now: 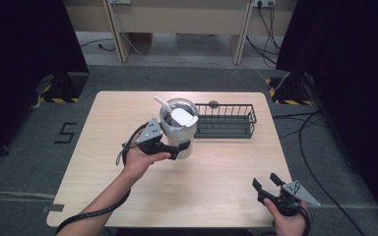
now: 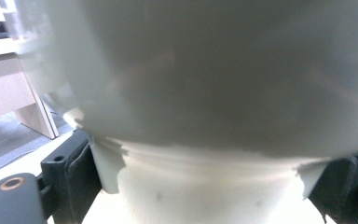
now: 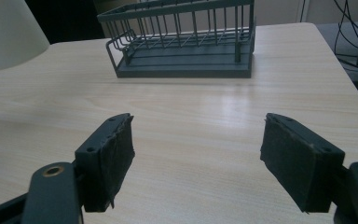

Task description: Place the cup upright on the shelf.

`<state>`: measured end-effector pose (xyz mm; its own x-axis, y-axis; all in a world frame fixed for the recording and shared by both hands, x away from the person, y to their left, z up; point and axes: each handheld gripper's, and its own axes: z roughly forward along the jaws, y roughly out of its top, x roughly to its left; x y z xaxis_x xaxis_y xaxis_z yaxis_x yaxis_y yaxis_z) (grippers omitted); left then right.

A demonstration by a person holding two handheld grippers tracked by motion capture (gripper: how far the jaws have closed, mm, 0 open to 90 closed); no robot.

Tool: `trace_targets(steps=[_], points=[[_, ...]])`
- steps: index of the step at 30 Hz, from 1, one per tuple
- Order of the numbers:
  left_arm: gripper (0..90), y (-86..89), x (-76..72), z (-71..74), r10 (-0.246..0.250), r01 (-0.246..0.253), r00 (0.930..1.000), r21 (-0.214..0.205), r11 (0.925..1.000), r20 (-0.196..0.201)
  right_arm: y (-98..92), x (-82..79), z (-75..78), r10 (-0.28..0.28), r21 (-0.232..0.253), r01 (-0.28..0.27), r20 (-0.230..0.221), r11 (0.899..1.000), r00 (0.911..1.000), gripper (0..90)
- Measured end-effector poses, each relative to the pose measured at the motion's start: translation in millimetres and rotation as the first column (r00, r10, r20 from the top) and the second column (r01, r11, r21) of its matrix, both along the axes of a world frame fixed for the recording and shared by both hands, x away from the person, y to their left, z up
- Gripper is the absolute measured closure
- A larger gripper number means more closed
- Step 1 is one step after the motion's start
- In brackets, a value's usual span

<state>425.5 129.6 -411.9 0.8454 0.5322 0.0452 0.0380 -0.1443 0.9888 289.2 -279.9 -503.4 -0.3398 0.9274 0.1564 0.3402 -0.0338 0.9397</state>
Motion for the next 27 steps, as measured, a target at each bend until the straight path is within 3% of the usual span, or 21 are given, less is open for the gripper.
trace_targets(steps=[27], points=[[10.5,-27.0,30.2,24.7,-0.006,0.006,0.9999,-0.003,1.0,0.016,-1.0,0.7,-0.9,0.0,0.003,0.0,-0.003,1.0,1.0,25.5]])
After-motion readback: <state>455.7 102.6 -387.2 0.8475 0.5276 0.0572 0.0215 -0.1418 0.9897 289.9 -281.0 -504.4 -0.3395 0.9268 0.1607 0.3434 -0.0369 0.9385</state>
